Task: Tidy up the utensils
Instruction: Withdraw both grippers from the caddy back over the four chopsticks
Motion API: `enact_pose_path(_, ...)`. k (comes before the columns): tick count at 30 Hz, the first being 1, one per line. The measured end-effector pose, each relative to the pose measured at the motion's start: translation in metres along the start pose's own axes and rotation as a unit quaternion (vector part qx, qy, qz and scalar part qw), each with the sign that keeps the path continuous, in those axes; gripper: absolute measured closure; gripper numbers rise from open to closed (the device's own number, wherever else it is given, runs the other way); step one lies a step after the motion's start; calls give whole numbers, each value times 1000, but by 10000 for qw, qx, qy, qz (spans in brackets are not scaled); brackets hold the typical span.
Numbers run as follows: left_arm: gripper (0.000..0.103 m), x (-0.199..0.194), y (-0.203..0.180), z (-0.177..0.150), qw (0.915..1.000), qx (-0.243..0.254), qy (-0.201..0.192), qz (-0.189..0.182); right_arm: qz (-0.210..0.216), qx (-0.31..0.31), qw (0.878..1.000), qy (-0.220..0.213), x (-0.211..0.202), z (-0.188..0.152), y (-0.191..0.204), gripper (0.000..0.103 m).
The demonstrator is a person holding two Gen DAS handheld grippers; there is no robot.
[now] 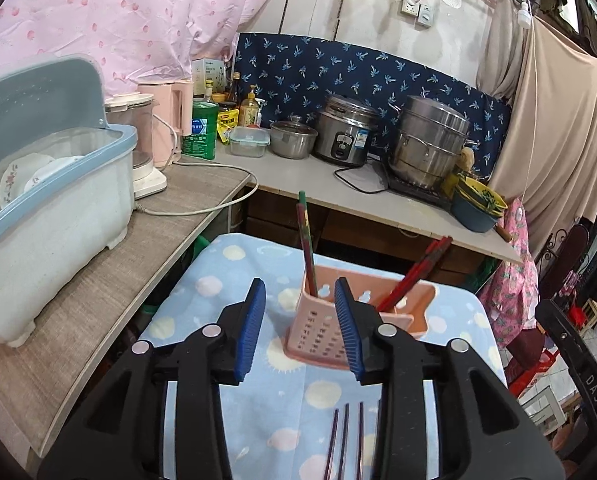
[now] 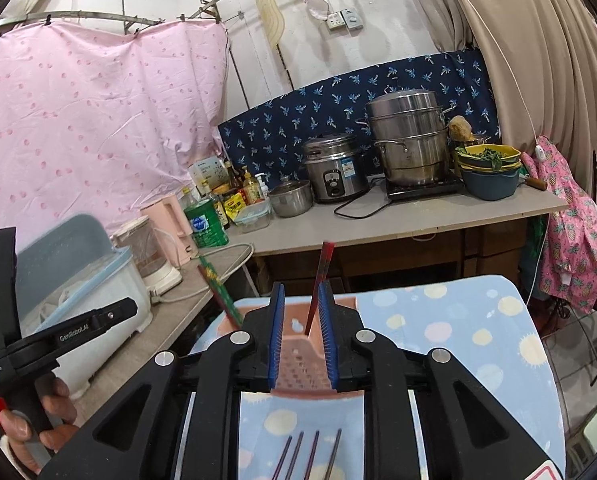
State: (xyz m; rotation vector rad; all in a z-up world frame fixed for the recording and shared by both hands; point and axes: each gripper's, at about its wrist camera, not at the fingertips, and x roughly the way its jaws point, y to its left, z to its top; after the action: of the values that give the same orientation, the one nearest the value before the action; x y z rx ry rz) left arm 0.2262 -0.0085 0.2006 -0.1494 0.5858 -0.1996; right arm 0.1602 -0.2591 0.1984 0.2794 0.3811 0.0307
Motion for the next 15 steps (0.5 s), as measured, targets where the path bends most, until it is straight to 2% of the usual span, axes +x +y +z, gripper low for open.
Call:
enact_pose_path(7,68,-24,1,-34,9997,200,124,61,9,-74,9999,142,-37,-35,8,84)
enact_pose_path(15,68,-37,12,-71,9990,161,402,69,-102,-299,9989,359,-67,-80,19,84)
